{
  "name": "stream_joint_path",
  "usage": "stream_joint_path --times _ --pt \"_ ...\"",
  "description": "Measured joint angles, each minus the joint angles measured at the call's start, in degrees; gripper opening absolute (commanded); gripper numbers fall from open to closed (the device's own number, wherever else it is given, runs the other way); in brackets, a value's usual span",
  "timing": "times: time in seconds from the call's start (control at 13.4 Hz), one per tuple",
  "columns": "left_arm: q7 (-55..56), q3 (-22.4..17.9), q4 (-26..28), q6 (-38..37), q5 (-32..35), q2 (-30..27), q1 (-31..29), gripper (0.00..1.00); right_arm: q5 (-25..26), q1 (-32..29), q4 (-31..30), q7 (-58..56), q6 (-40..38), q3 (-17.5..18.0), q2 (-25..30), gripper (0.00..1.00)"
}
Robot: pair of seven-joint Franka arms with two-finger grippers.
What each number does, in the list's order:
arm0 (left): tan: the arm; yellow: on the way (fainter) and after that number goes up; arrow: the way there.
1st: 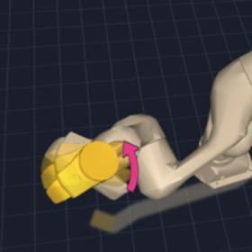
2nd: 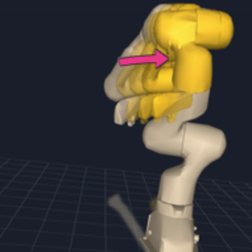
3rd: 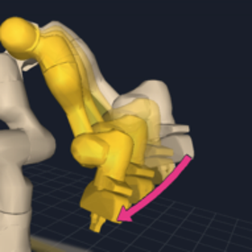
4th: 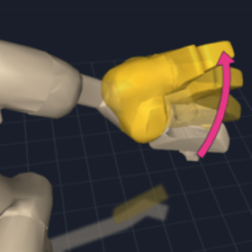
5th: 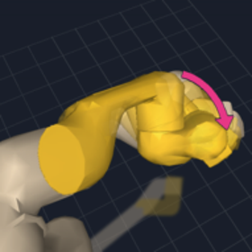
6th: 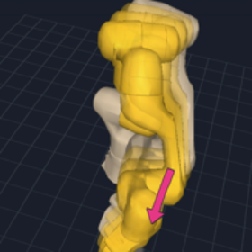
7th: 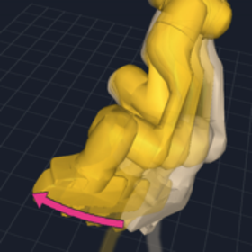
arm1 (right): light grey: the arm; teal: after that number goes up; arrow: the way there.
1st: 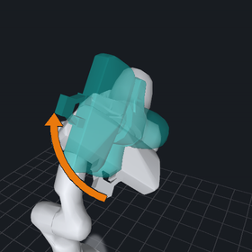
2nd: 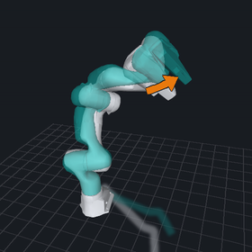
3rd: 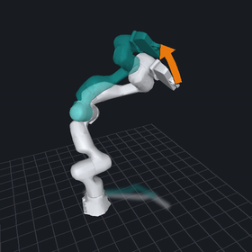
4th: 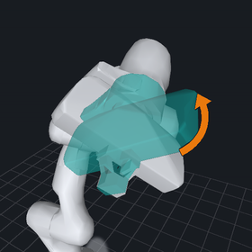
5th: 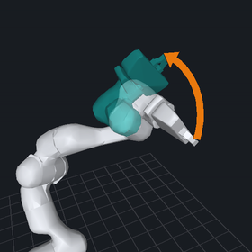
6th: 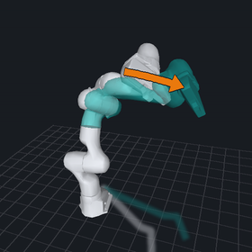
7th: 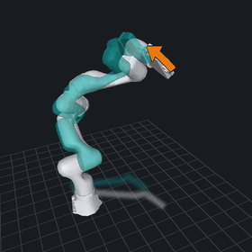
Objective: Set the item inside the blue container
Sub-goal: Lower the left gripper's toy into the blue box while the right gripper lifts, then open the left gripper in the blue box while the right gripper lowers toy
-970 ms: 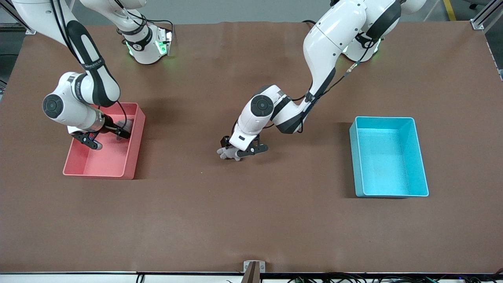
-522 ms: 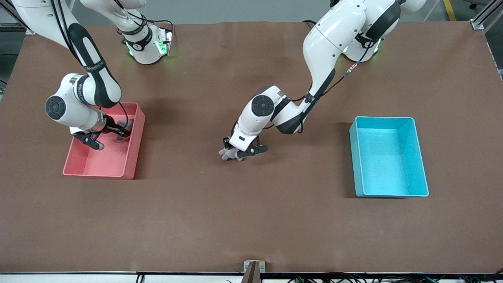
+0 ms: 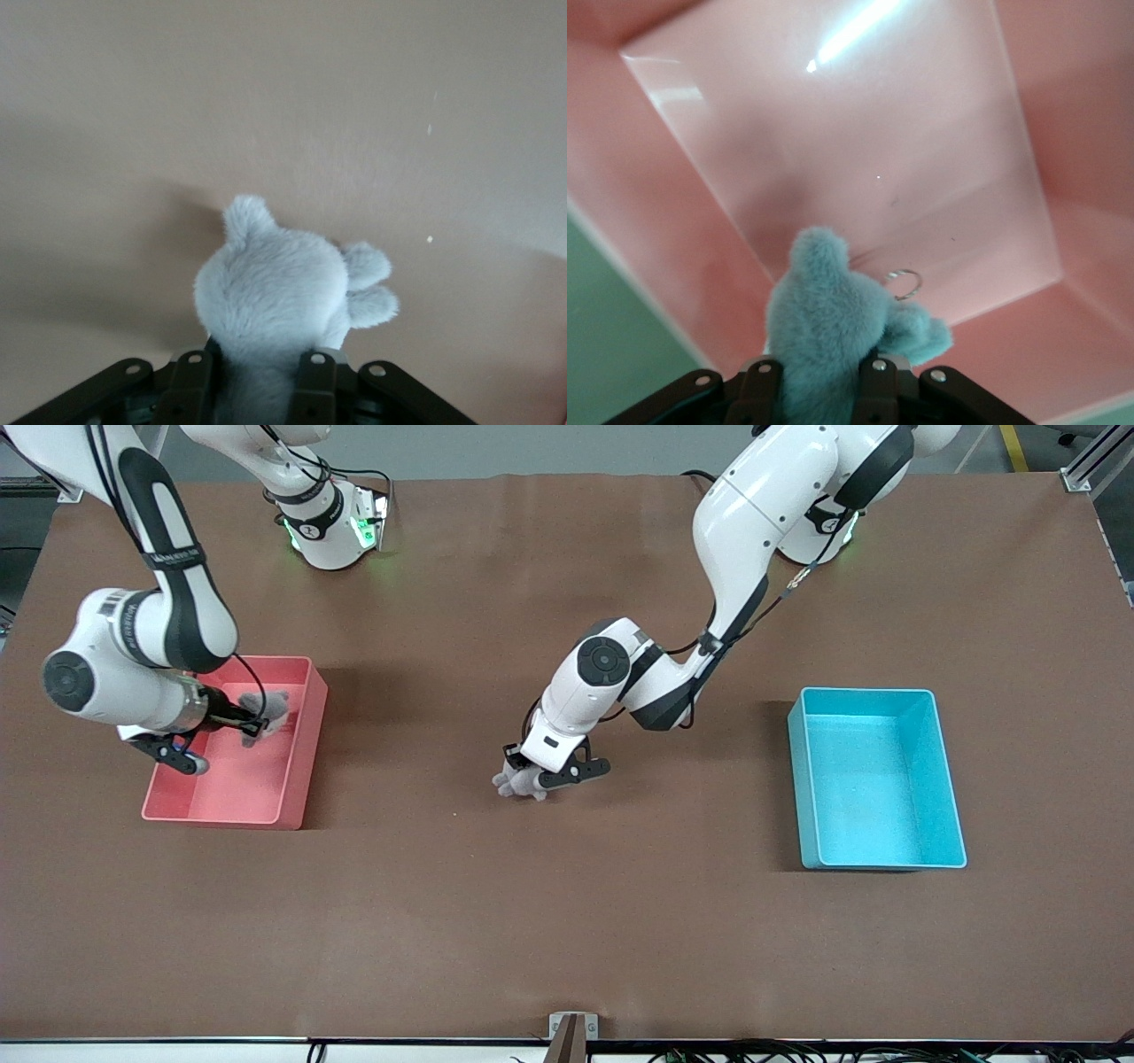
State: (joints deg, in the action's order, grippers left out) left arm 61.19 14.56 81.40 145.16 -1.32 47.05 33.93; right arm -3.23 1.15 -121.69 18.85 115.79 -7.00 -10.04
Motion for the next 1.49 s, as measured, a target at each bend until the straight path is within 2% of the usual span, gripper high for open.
stream_joint_path --times 0.22,0.52,0.67,0.97,1.19,1.49 --pt "-1.0 0.0 2.9 -11.0 0.0 -8.2 -4.0 0.32 0.1 0.1 10.5 1.0 -12.7 0.5 2.0 0.03" --pt "-10.0 -0.3 13.4 -22.1 0.0 -21.5 -11.7 0.32 -0.2 3.1 13.9 11.8 -20.0 1.5 6.5 0.03" --pt "-16.1 -0.6 19.9 -23.1 0.8 -27.2 -17.2 0.32 -0.9 6.6 13.9 19.0 -20.1 2.2 7.7 0.03" --pt "-35.7 -0.7 29.9 -23.1 2.6 -34.7 -31.5 0.32 -2.5 17.0 14.0 35.9 -13.6 3.0 7.2 0.03" --pt "-48.9 -0.8 33.0 -23.1 2.6 -36.1 -39.0 0.32 -2.6 22.9 16.6 47.4 -11.3 3.0 3.6 0.02" --pt "-58.4 -0.7 35.0 -22.9 3.5 -36.1 -43.8 0.32 -2.7 28.2 24.5 61.3 -9.3 3.0 -5.7 0.02"
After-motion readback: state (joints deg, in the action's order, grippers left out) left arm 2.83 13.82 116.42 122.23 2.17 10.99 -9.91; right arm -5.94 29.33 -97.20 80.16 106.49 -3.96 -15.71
